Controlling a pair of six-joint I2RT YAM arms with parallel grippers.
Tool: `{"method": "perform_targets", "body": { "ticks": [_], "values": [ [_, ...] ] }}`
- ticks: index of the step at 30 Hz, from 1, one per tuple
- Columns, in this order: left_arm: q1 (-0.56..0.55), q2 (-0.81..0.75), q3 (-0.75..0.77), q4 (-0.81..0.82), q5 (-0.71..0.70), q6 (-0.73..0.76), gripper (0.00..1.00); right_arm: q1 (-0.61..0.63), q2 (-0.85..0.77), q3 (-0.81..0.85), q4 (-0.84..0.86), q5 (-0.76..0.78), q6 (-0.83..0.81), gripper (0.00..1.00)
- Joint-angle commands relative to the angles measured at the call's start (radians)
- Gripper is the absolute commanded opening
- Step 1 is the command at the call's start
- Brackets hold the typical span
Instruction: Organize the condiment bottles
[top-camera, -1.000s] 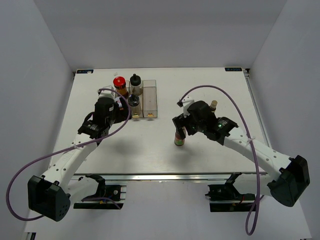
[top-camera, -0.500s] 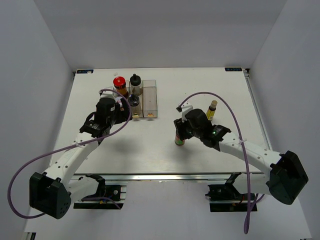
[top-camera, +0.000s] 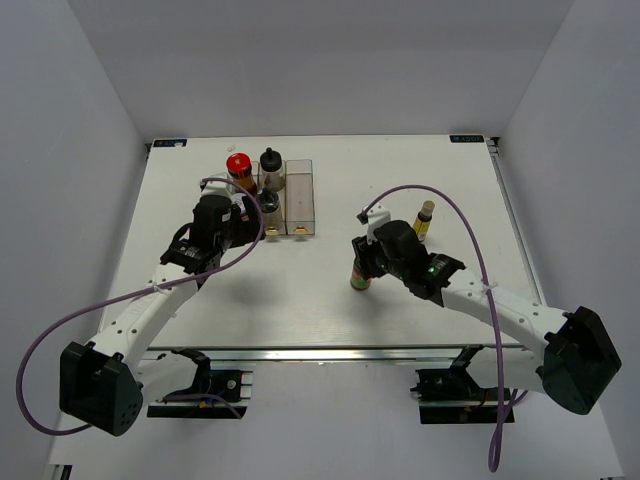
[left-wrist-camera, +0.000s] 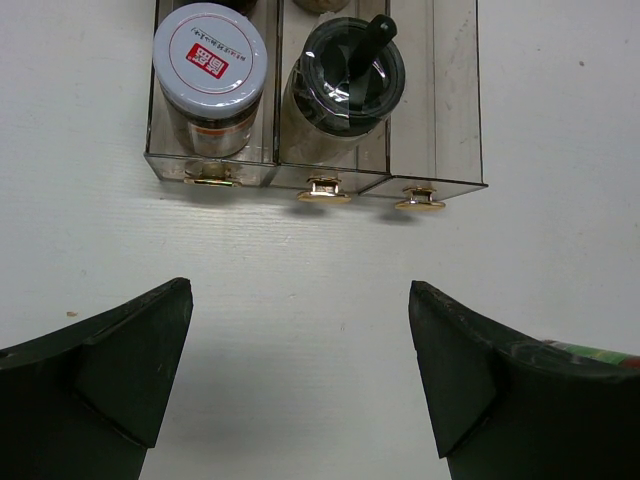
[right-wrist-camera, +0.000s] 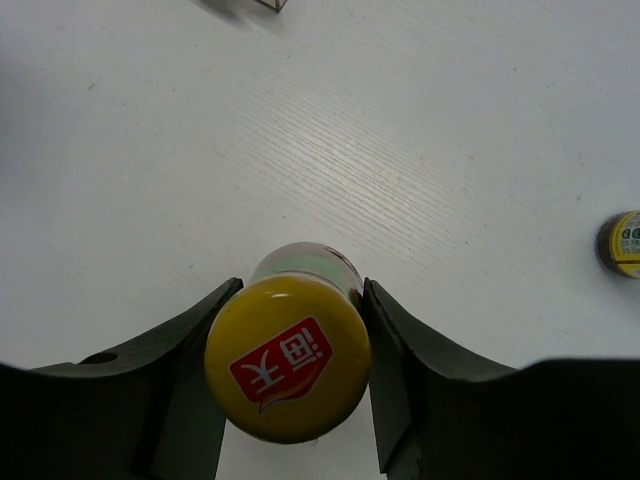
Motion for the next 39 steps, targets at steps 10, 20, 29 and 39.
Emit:
{"method": "perform_targets", "body": {
  "ticks": [10, 20, 29, 39],
  "values": [
    [-0.002, -0.020, -0.008, 0.006, -0.006, 0.011, 0.98, 0.006, 0.091, 0.292, 0.161, 0.080, -0.032, 0.00],
    [-0.002, -0.021, -0.014, 0.004, -0.046, 0.004, 0.98, -0.016, 0.360, 0.578, 0.342, 0.091, -0.073, 0.00],
    [-0.002, -0.020, -0.017, 0.009, -0.078, 0.010, 0.98, -0.059, 0.631, 0.849, 0.462, 0.049, -0.093, 0.00],
    [-0.002, -0.049, -0.041, 0.041, -0.097, 0.030, 0.98, -0.100, 0.871, 1.036, 0.565, 0.005, -0.096, 0.00]
  ]
}}
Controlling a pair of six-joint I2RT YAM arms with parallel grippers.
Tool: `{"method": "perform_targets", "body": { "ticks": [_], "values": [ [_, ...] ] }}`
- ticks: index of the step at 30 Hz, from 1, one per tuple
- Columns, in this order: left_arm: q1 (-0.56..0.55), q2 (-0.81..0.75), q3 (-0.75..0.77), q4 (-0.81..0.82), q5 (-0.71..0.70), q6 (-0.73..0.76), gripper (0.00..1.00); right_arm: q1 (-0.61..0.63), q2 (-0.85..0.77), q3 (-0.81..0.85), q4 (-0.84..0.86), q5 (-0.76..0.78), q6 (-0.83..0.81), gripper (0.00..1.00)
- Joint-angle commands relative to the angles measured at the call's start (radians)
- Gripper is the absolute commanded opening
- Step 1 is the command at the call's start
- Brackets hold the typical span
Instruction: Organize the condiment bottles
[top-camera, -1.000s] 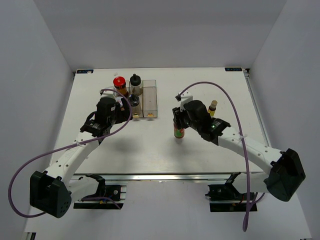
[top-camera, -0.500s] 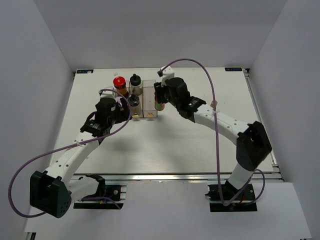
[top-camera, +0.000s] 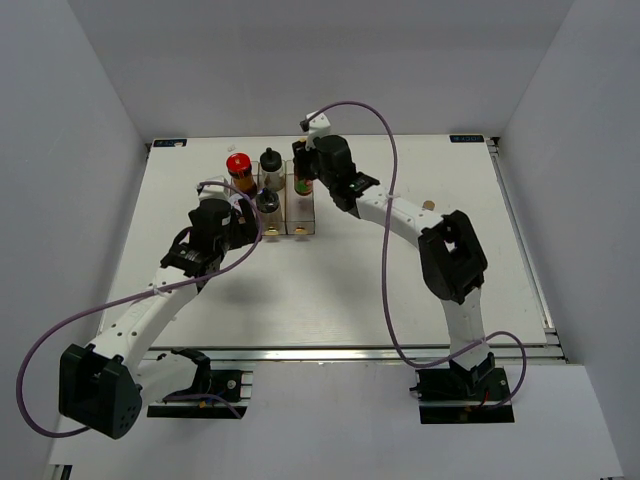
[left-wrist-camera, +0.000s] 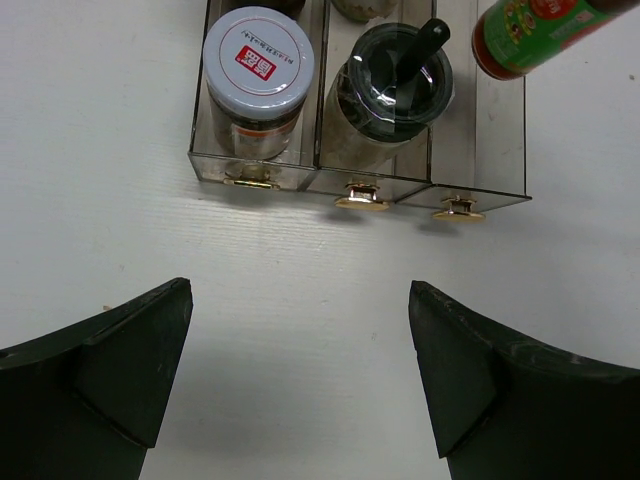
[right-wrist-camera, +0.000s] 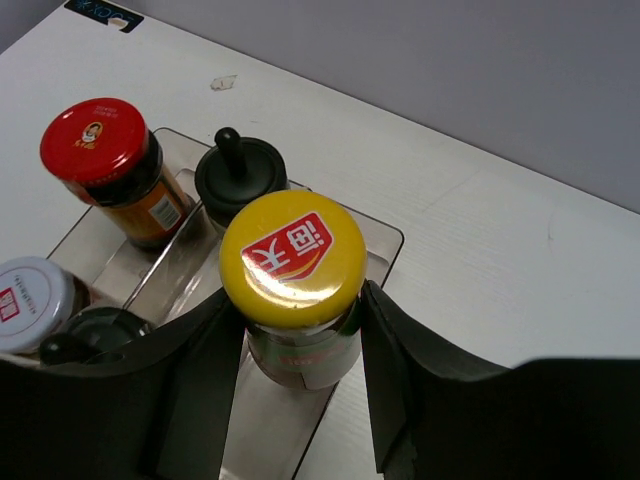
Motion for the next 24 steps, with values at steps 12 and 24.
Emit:
{"method": "perform_targets", "body": {
  "ticks": [12, 24],
  "values": [
    [-0.002, -0.002, -0.010, 0.042, -0.032, 0.027, 0.98, -0.037, 0.208, 0.294, 0.284, -0.035, -0.026, 0.00],
    [-0.002, 0.002, -0.019, 0.057, -0.018, 0.038, 0.98, -0.037, 0.331, 0.393, 0.291, -0.020, -0.070, 0.00]
  ]
}}
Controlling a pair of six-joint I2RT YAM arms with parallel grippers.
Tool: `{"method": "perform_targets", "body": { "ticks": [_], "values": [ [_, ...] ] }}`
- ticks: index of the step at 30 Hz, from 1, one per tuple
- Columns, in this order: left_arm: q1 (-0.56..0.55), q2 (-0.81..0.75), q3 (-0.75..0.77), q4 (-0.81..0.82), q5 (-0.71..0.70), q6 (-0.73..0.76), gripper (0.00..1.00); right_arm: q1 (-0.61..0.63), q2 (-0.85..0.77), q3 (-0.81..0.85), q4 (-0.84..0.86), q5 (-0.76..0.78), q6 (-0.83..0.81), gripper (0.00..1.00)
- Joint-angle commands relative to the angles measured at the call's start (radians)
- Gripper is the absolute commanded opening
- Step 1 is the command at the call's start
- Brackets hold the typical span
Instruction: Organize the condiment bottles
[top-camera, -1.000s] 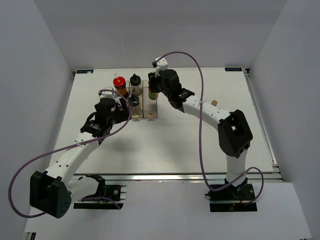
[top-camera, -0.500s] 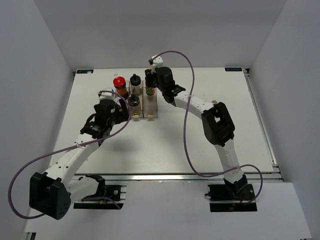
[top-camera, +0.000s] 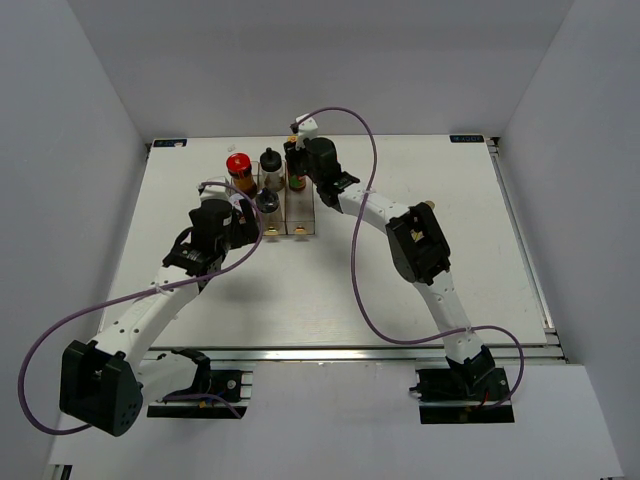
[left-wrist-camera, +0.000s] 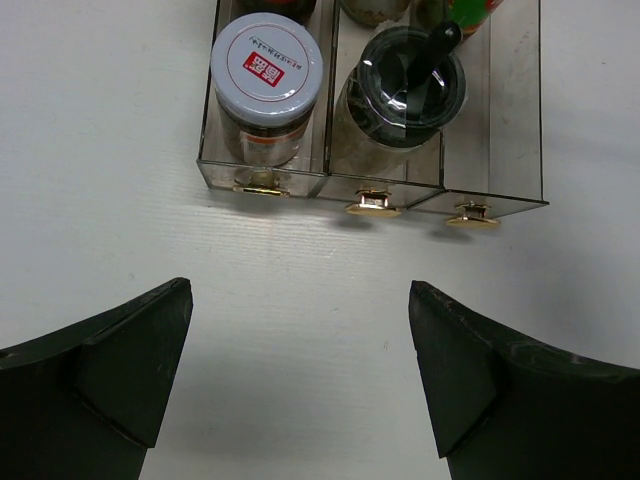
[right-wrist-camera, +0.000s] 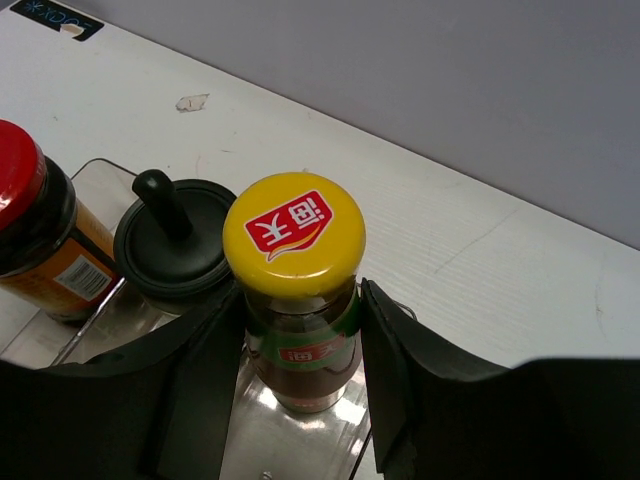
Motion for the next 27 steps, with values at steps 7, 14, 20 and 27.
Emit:
{"method": "perform_targets", "body": {
  "ticks": [7, 14, 20, 27],
  "values": [
    [-0.002, -0.015, -0.004, 0.022, 0.007, 0.013, 0.98, -0.002, -0.032, 0.060, 0.198, 0.068, -0.040, 0.67],
    [-0.002, -0.023, 0.006, 0.014, 0.006, 0.014, 0.98, -0.004, -0.113, 0.017, 0.190, 0.017, -0.031, 0.89],
    [-0.002, -0.058, 0.017, -0.001, 0.001, 0.002, 0.98, -0.004, -0.279, -0.079, 0.139, 0.012, -0.014, 0.89],
    [-0.002, -0.096, 0.048, -0.061, -0.034, -0.062, 0.98, -0.012, -0.642, -0.438, -0.040, 0.110, 0.053, 0.90]
  ]
}}
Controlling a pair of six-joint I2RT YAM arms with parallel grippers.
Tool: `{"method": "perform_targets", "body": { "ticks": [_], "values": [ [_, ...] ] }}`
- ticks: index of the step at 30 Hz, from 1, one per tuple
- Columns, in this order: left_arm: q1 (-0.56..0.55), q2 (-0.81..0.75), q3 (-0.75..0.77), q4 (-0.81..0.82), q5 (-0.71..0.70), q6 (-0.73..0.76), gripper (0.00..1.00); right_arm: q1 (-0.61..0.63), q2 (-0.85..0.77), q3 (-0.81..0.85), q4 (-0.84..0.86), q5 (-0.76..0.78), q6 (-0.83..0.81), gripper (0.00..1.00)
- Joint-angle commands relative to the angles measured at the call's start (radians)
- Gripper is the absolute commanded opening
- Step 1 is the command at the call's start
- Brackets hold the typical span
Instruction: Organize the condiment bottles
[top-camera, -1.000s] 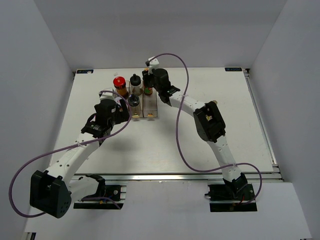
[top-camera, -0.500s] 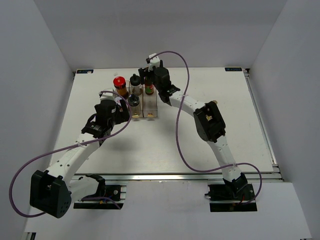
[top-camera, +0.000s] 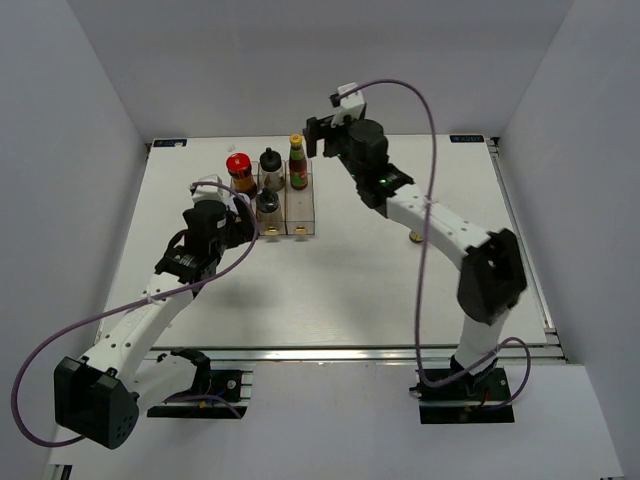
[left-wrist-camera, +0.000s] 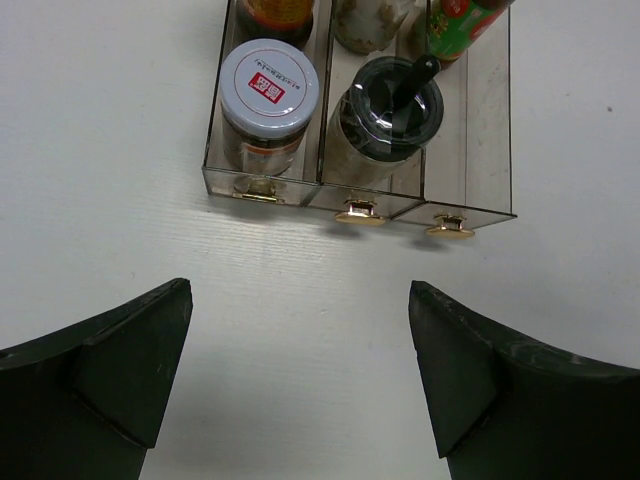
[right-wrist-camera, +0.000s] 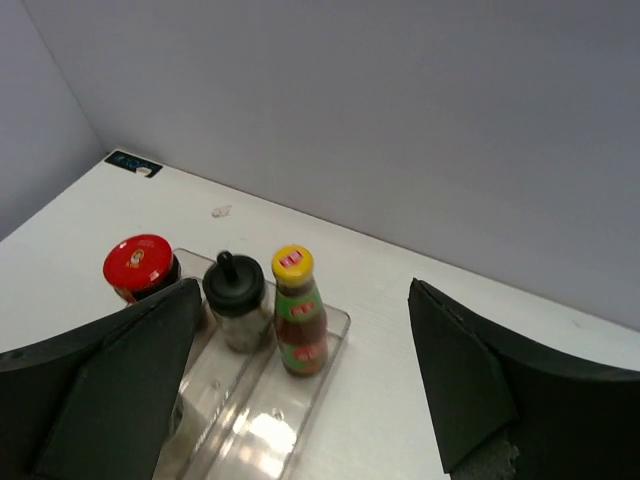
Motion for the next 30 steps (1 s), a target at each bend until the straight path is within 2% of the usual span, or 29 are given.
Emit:
{"method": "perform_targets", "body": {
  "ticks": [1, 7, 10, 16, 21, 30],
  "values": [
    [-0.002, -0.028, 0.052, -0.045, -0.035, -0.050, 0.98, -0.013, -0.223, -0.134, -0.163, 0.091, 0.066, 0.89],
    [-0.002, -0.010, 0.090, -0.074, -0.066, -0.090, 0.98, -0.159, -0.450, -0.361, -0.579, 0.097, 0.241, 0.89],
    [-0.002, -0.007, 0.081, -0.061, -0.057, -0.093, 0.98, -0.246, -0.528, -0.476, -0.652, 0.129, 0.295, 0.89],
    [-0.002, 0.024, 0.084, -0.061, -0.057, -0.090, 0.98, -0.397, -0.602, -0.604, -0.653, 0.061, 0.309, 0.89],
    [-0.002, 0.054, 0.086, -0.045, -0.040, -0.082, 0.98, -0.399, -0.581, -0.651, -0.590, 0.004, 0.240, 0.89],
    [-0.002, 0.079, 0.084, -0.039, -0.037, -0.074, 0.98, -0.397, -0.455, -0.659, -0.485, 0.119, 0.244, 0.89]
  ]
}}
